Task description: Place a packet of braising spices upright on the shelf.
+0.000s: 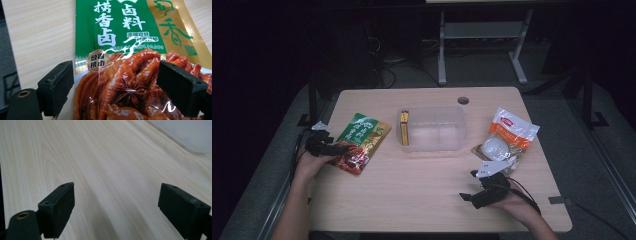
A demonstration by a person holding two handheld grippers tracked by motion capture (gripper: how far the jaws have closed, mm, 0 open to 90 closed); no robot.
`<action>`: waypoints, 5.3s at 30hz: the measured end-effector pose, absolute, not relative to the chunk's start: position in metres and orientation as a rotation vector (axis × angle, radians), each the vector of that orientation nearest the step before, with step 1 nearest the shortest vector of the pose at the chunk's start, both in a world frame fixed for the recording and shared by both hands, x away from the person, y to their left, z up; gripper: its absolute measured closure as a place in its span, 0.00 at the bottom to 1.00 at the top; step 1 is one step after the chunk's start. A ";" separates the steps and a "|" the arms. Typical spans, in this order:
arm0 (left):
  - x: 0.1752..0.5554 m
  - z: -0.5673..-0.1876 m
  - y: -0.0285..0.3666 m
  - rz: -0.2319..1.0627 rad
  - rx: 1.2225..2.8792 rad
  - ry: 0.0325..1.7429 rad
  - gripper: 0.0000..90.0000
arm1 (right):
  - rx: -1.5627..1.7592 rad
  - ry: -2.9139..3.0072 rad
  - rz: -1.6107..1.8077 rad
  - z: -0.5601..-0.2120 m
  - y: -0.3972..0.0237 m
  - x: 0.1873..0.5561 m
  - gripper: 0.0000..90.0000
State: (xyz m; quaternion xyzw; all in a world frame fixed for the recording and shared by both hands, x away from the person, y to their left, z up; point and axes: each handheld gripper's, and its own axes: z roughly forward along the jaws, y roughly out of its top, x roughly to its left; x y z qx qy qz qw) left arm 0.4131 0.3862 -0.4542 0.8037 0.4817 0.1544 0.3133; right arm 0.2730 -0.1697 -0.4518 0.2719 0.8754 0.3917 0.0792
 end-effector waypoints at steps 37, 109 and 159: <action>0.406 -0.461 0.386 0.384 2.123 1.194 0.96 | 0.769 2.722 1.141 -0.451 -0.162 0.271 0.12; 0.329 -0.328 0.268 0.269 2.095 0.498 1.00 | 0.883 2.677 1.335 -0.428 -0.183 0.287 0.17; 0.301 -0.352 0.173 0.111 2.260 0.099 1.00 | 0.669 2.726 1.675 -0.402 -0.160 0.309 0.91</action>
